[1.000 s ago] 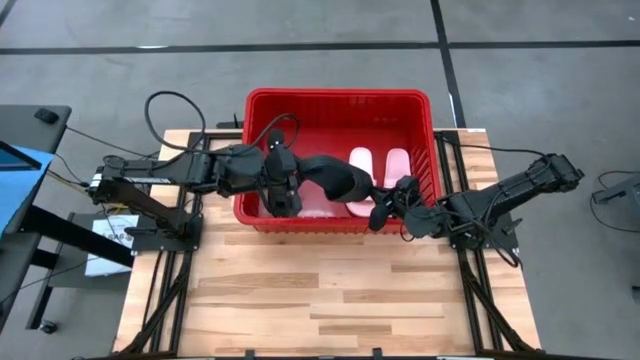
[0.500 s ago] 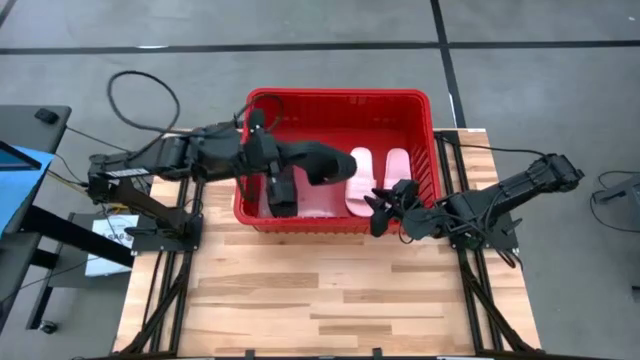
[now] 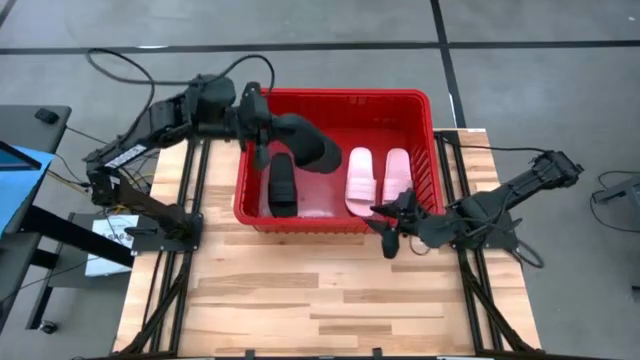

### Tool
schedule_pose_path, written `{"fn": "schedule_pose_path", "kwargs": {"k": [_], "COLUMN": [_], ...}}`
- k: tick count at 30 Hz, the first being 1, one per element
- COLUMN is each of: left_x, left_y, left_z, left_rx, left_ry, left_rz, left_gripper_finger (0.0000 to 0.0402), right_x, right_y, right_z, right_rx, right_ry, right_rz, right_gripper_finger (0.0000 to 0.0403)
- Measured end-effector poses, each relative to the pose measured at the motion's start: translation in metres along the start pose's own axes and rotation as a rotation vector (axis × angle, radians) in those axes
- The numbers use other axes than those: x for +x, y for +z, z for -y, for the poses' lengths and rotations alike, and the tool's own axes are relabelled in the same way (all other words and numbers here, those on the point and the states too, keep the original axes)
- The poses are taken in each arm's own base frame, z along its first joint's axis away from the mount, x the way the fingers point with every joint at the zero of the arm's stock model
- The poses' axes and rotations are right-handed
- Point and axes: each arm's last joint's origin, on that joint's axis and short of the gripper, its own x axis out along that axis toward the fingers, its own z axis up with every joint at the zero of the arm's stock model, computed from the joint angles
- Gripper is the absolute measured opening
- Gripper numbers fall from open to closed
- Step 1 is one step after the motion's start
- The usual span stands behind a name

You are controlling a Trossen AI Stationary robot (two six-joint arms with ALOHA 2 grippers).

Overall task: Pick and place slides into bin
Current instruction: Put the black slide into the bin

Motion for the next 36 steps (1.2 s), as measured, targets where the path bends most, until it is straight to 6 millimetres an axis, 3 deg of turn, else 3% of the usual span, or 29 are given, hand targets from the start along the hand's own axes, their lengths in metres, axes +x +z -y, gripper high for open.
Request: {"fn": "schedule_pose_path", "kwargs": {"k": [7,15,20,28,36], "left_x": [0.021,0.039,0.049,0.086,0.121], "left_y": [-0.011,-0.025,-0.039,-0.067,-0.083], "left_z": [-0.022,-0.04,-0.056,-0.074,-0.09], "left_rx": [-0.058,-0.067,-0.066,-0.086,-0.101], "left_ry": [-0.147,-0.269,-0.316,-0.416,-0.423], "left_rz": [-0.054,-0.115,-0.183,-0.291,-0.302], "left_gripper_finger": [0.0041,0.0041,0.0041,0.0041,0.0041], "right_x": [-0.038,-0.068,-0.074,-0.084,-0.098], "right_y": [0.027,0.044,0.041,0.037,0.04], "right_z": [-0.028,-0.038,-0.041,-0.044,-0.024], "right_rx": [-0.083,-0.024,0.016,0.022,-0.03], "right_ry": [0.096,0.208,0.246,0.305,0.295], "right_rz": [0.129,0.162,0.142,0.116,0.085], "right_gripper_finger": [0.0173,0.0164,0.0164,0.0167,0.0167]}}
